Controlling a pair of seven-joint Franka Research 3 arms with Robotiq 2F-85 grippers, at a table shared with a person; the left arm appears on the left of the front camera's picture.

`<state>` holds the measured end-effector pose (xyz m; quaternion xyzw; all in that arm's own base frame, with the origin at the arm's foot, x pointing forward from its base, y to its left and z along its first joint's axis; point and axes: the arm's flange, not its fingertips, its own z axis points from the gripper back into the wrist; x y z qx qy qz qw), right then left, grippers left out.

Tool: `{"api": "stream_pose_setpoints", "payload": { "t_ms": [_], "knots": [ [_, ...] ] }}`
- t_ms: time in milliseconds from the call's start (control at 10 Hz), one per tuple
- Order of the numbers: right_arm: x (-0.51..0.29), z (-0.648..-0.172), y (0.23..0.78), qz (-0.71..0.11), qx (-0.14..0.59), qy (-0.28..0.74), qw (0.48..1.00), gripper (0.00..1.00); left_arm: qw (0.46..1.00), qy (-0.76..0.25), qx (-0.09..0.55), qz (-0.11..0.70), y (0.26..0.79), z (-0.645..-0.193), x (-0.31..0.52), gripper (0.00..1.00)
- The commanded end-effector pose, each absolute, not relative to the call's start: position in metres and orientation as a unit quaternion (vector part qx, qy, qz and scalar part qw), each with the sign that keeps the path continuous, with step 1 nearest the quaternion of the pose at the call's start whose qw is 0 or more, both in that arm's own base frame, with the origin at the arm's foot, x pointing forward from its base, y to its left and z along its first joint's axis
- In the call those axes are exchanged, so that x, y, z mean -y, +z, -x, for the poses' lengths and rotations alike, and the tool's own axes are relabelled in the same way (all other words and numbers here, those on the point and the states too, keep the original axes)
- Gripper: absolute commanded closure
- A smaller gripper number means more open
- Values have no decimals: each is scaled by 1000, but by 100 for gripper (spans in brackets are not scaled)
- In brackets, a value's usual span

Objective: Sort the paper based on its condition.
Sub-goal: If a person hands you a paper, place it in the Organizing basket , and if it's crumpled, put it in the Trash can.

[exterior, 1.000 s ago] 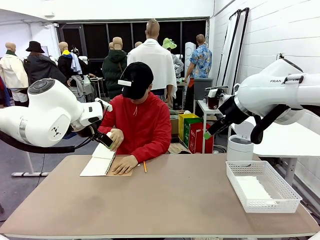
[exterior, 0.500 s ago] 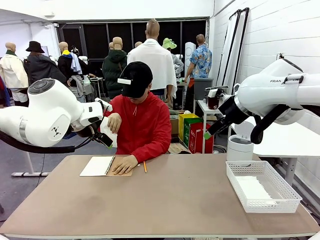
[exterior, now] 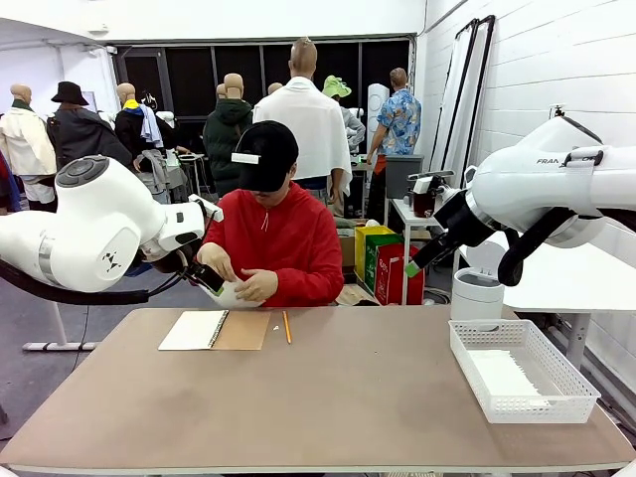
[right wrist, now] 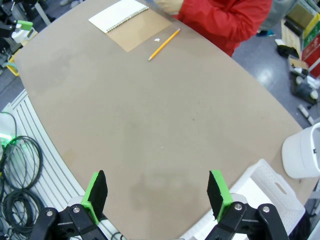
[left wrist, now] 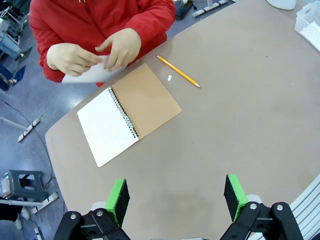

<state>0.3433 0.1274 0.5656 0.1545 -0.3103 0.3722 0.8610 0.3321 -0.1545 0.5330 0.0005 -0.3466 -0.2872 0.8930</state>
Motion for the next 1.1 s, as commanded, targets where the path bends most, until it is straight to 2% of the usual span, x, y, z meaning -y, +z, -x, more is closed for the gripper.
{"api": "stream_pose_setpoints", "payload": {
  "t_ms": [0,1000],
  "knots": [
    [-127,-343,565,-151,310,374,861,0,893,-287,346,-2,533,-332,155,0],
    [-127,-343,565,-151,310,374,861,0,893,-287,346,-2,533,-332,155,0]
  ]
}}
